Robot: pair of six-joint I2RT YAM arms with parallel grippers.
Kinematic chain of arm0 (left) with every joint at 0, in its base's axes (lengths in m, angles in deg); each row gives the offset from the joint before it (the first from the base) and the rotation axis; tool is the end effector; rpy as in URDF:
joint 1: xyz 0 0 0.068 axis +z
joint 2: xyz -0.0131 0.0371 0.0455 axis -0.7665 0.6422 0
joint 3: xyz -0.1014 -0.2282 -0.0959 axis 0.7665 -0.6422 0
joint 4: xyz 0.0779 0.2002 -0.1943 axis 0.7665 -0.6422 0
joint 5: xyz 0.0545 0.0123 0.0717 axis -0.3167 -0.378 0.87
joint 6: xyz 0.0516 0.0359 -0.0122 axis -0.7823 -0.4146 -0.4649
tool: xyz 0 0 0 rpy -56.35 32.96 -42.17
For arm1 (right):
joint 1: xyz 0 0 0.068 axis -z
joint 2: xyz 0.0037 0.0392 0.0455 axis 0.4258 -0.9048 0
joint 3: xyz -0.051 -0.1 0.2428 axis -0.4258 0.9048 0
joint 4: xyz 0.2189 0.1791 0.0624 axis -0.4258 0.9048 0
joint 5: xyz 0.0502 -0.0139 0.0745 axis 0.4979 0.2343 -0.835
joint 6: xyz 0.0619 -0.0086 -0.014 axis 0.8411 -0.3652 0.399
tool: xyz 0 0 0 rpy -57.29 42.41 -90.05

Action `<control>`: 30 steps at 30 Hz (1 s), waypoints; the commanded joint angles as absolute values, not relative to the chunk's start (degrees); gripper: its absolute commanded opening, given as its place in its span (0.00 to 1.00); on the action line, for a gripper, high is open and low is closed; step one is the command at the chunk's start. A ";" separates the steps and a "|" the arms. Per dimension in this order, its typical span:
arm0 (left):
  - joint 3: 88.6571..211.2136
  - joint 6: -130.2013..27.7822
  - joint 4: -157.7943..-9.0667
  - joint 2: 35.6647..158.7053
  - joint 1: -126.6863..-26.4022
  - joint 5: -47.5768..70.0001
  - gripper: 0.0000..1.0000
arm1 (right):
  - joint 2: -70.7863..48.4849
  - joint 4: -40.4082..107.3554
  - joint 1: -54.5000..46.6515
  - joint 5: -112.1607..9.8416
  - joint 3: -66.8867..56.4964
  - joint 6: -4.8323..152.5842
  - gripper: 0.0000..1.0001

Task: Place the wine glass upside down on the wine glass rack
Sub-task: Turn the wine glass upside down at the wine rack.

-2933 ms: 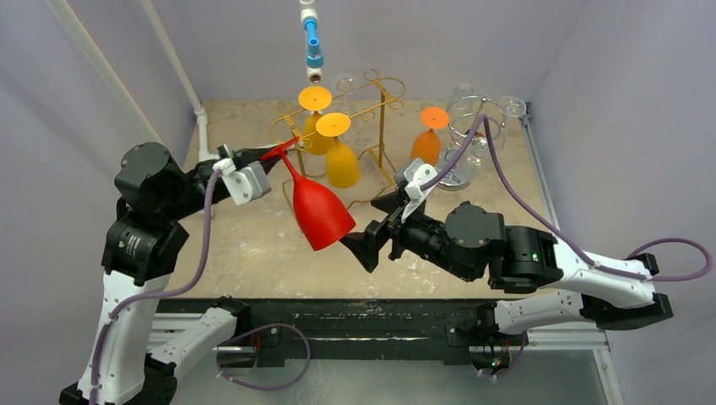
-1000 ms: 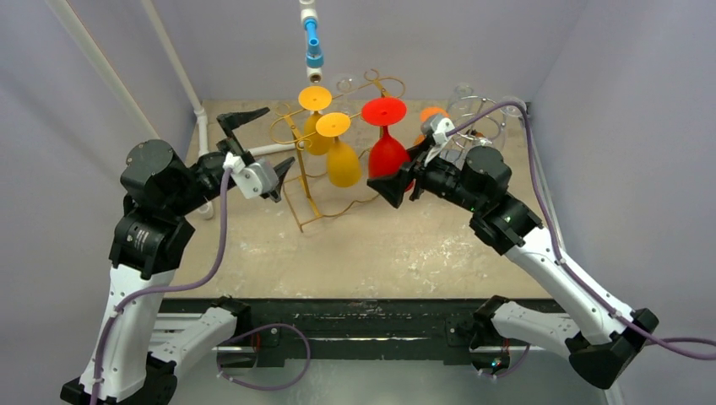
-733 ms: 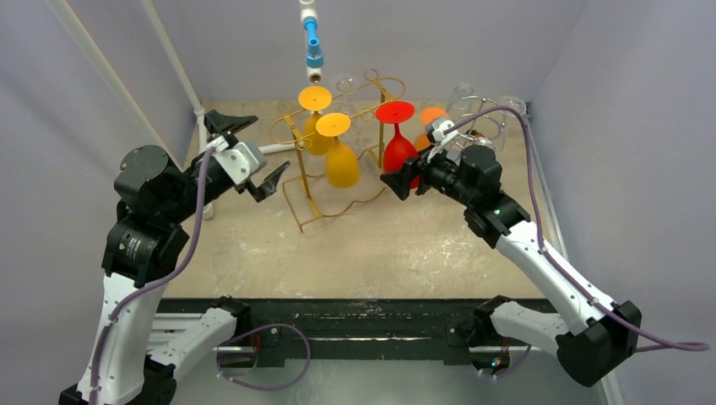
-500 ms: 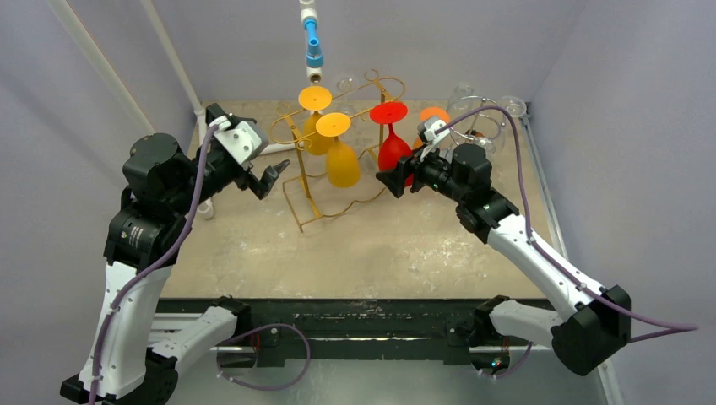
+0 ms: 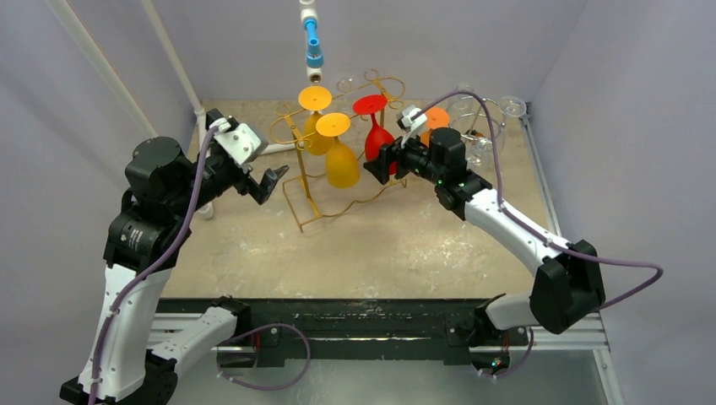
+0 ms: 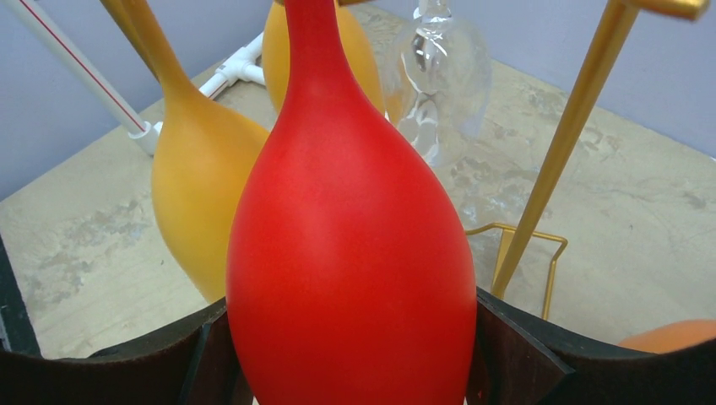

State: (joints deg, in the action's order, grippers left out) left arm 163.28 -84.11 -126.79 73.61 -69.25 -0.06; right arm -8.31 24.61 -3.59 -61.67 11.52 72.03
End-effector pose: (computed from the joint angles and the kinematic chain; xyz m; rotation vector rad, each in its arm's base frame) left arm 0.1602 -0.0733 0.5031 0.8211 1.4911 -0.2625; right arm 0.3128 0.1896 0.3090 -0.6007 1.7055 0.7028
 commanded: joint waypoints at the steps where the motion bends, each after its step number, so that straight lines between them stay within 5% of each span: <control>1: 162.91 -81.60 -126.76 73.22 -69.38 -0.21 1.00 | -9.81 21.54 -2.81 -63.21 6.69 69.96 0.46; 30: 163.60 -81.25 -125.36 73.55 -69.38 -2.50 1.00 | -9.46 21.89 -2.04 -65.17 10.26 68.48 0.45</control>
